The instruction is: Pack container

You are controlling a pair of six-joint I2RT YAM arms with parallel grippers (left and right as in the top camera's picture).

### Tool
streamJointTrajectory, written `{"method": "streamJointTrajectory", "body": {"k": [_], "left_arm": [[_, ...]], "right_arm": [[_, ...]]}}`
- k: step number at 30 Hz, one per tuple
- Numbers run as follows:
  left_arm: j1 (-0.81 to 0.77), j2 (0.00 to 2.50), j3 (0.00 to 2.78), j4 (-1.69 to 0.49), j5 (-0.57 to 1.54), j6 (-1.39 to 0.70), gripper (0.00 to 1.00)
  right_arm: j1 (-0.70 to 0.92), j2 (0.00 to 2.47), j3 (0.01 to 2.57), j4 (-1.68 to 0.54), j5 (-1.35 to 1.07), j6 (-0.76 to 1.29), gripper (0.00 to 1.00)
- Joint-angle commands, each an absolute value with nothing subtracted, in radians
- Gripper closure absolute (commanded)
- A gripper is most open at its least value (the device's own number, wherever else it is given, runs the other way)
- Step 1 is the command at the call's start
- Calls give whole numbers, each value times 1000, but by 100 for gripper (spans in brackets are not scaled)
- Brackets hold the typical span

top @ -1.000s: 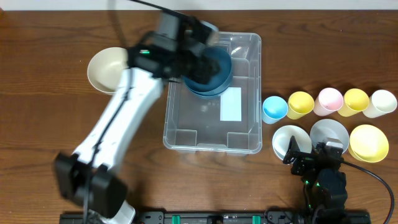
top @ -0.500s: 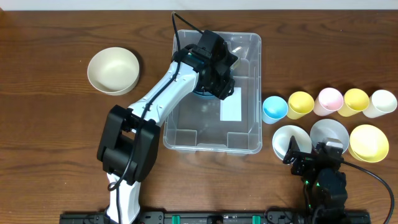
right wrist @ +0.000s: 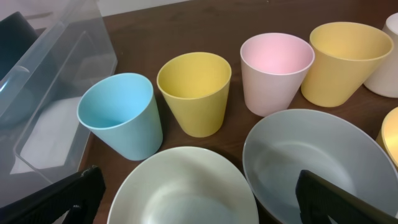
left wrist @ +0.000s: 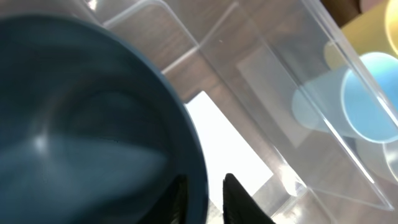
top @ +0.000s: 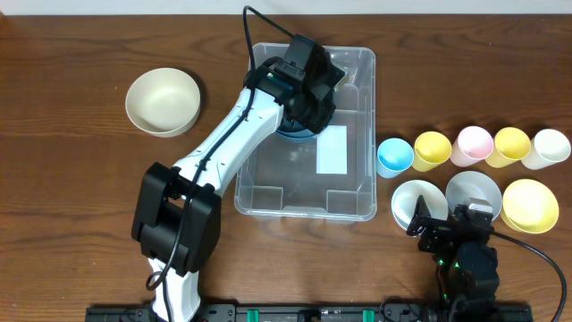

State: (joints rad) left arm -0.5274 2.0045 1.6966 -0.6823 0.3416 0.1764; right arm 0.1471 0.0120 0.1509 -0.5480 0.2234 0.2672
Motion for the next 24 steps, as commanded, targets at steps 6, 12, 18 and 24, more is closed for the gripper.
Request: {"method": "streamJointTrajectory", "body": {"k": [6, 12, 18, 24], "left_arm": [[-530, 1999, 1708, -675, 302, 178, 81], [-535, 2046, 1696, -691, 302, 178, 81], [-546, 2031, 1710, -694, 301, 178, 87], [-550, 1930, 1721, -706, 301, 179, 87]], "right_arm": [[139, 6, 149, -545, 228, 265, 1], [139, 6, 149, -545, 228, 265, 1], [139, 6, 149, -545, 228, 265, 1], [139, 6, 149, -545, 228, 265, 1]]}}
